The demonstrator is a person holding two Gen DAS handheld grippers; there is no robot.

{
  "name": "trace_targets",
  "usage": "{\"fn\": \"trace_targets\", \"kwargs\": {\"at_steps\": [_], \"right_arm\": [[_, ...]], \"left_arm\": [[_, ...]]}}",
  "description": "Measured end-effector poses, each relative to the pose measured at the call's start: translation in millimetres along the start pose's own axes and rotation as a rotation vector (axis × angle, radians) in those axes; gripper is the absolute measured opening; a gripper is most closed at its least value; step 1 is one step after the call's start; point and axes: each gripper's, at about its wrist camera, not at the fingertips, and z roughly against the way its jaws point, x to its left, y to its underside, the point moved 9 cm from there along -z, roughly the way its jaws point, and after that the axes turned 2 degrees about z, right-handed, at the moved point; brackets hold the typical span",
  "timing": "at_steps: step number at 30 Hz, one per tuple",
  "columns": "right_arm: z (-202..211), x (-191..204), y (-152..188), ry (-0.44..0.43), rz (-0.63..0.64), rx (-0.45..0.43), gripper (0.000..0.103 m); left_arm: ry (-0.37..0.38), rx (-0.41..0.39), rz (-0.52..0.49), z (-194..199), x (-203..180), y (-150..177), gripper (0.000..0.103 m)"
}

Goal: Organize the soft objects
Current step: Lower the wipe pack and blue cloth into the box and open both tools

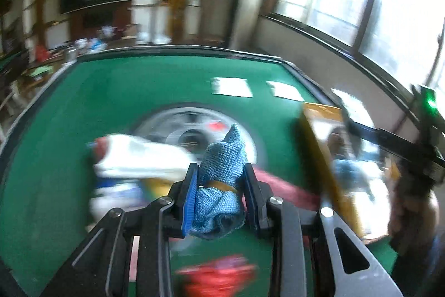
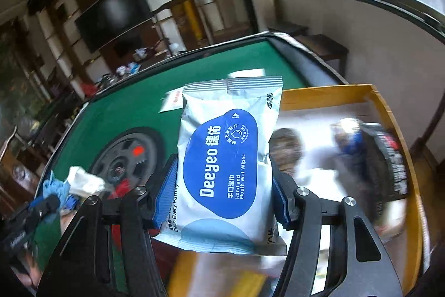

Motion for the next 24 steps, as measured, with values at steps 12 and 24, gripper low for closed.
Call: {"fn": "trace_targets", "kwargs": {"at_steps": [12, 24], "right_arm": [[-9.2, -85.3, -5.3, 0.136, -0.089, 0.06, 0.059], [-13.3, -78.8, -1.4, 0.168, -0.038, 0.077, 0.06]], "left_arm": [[0.283, 0.191, -0.182, -51.7, -186.4, 47.7, 0.031], [0.286, 0.24, -0.249, -72.3, -210.5, 77.0, 0.037]]}}
